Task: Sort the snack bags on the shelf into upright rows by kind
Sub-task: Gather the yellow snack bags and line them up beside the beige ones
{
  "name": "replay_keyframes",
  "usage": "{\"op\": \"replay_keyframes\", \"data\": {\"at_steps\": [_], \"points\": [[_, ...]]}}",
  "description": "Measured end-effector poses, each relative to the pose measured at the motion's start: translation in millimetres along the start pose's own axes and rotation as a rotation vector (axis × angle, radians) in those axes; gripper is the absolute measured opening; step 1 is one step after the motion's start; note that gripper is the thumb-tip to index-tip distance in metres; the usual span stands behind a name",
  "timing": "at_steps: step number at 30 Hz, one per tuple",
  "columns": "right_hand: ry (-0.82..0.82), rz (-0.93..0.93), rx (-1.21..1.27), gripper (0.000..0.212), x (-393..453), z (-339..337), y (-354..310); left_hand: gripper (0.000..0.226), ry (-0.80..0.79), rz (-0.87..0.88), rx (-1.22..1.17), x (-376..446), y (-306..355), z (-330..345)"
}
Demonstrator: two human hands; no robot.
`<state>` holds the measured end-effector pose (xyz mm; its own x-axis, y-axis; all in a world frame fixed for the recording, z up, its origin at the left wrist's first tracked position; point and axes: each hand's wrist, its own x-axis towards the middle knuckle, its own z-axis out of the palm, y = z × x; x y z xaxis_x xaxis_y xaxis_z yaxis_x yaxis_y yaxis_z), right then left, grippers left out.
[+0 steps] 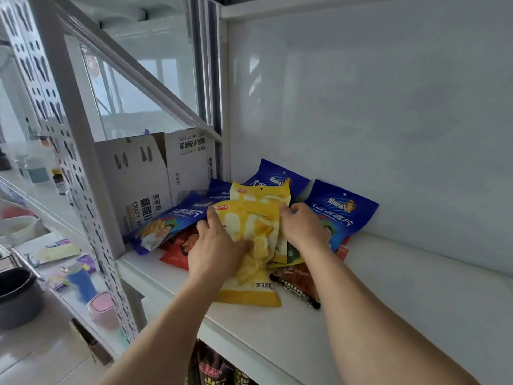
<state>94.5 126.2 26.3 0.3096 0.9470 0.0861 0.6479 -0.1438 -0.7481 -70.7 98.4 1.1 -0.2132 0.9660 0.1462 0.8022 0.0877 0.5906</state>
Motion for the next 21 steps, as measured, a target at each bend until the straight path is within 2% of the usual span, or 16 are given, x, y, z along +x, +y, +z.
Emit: {"op": "replay_keyframes", "data": {"at_steps": [6,12,15,18,21], "points": [[-0.02,0.139,-0.013,0.069,7.6,13.4,-23.6,0.115,-0.073,0.0,-0.058,41.3,-19.0,-21.1],[0.056,0.263,-0.031,0.068,6.4,33.1,-31.3,0.116,-0.197,0.006,-0.2,55.2,-36.4,-15.9],[0.059,0.343,0.095,0.066,1.1,33.4,-36.1,0.117,-0.223,0.041,-0.202,55.9,-40.5,-14.6],[0.069,0.387,0.282,0.075,-3.4,30.2,-36.7,0.119,-0.256,0.068,-0.217,56.3,-42.7,-14.7],[0.071,0.384,0.289,0.082,-6.6,27.6,-25.8,0.118,-0.29,0.082,-0.27,56.1,-42.9,-15.7]]}}
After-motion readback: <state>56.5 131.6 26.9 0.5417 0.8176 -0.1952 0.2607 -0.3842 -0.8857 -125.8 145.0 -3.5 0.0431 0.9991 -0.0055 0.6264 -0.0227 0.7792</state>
